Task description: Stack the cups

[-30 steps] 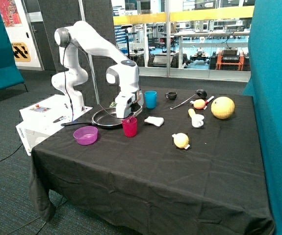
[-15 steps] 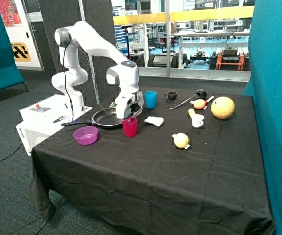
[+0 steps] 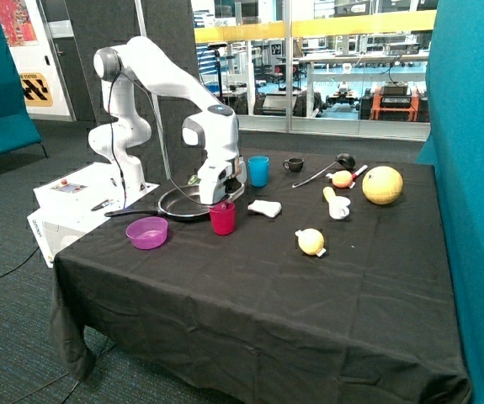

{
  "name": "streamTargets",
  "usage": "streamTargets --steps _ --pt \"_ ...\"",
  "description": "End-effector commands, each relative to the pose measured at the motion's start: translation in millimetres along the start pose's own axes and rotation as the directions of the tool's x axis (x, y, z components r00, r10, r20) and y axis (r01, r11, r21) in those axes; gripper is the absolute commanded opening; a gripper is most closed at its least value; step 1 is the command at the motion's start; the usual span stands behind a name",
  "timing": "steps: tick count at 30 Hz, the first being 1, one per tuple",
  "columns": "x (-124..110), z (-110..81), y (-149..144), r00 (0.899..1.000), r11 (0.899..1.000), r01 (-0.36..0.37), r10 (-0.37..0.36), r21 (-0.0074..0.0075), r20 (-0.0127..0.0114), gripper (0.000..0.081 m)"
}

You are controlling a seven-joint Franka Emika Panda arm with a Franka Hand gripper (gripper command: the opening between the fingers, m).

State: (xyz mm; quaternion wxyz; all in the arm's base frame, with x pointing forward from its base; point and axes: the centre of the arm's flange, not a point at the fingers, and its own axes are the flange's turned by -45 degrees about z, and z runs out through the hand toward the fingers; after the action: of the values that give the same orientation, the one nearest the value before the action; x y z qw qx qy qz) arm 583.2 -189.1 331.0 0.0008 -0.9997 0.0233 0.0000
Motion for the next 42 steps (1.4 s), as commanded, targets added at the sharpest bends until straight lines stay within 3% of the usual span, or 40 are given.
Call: streamTargets --steps 1,22,42 --pt "0 0.9 0 1.0 1.0 0.003 -0.003 -0.0015 -0.0001 0.0" --pt "4 -1.7 -14 1.0 1.0 0.026 -0.026 -0.0015 0.0 0.0" --pt "8 -34.7 -22 0.999 0.999 0.044 -0.044 -0.0015 0.0 0.0"
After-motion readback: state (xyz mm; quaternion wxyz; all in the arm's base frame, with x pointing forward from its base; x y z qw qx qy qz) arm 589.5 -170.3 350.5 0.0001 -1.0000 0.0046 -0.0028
